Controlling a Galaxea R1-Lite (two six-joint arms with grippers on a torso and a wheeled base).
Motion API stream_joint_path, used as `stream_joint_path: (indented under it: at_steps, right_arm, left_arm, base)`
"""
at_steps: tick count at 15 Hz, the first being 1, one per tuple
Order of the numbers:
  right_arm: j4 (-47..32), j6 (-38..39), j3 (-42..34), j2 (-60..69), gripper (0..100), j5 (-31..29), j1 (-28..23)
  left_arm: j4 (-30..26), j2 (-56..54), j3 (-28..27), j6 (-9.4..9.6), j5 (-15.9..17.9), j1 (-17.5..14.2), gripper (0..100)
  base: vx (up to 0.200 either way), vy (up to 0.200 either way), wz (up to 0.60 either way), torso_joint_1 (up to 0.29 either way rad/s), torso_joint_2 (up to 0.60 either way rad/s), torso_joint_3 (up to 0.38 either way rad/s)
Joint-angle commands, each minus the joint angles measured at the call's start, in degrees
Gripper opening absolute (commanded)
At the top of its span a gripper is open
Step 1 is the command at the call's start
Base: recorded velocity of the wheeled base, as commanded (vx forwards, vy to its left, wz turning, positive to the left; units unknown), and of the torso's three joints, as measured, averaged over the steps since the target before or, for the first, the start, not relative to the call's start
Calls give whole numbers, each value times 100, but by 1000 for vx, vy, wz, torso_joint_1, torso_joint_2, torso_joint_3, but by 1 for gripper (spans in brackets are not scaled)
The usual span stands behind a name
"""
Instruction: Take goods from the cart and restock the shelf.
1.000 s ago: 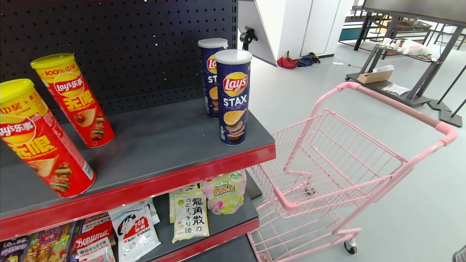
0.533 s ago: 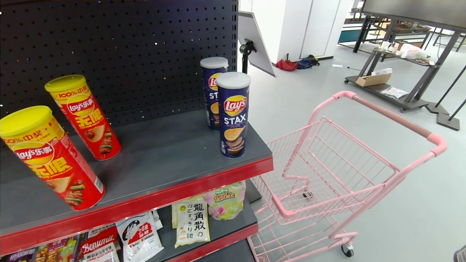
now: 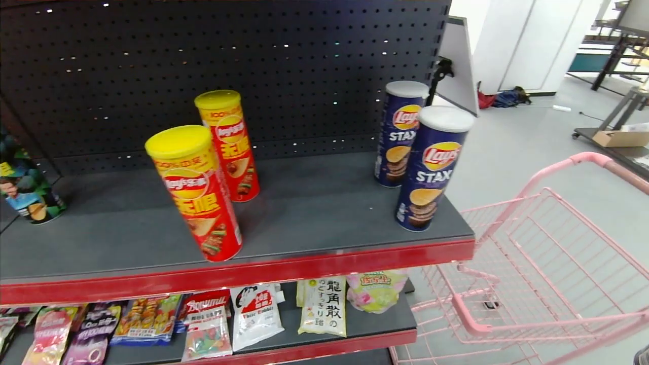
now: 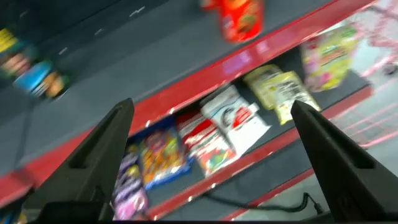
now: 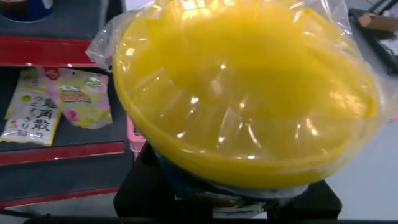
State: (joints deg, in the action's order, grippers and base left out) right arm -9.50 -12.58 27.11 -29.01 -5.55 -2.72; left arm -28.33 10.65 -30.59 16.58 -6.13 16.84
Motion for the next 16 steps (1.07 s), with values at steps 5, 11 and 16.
stream_joint_path:
  at_steps: [5, 11, 16]
  right_arm:
    - [9, -8, -110, 98, 0, 1, -1]
    - [-8, -8, -162, 159, 0, 27, 17]
    - [-8, -8, -171, 168, 0, 36, 17]
  left_arm:
    - [3, -28, 0, 3, -11, 4, 100]
    - [3, -46, 0, 3, -2, 4, 100]
    - [-6, -55, 9, 3, -2, 4, 100]
  base:
    - [0, 40, 0, 0, 0, 0]
    - [0, 200, 0, 1, 0, 1]
    - [0, 200, 0, 1, 2, 3]
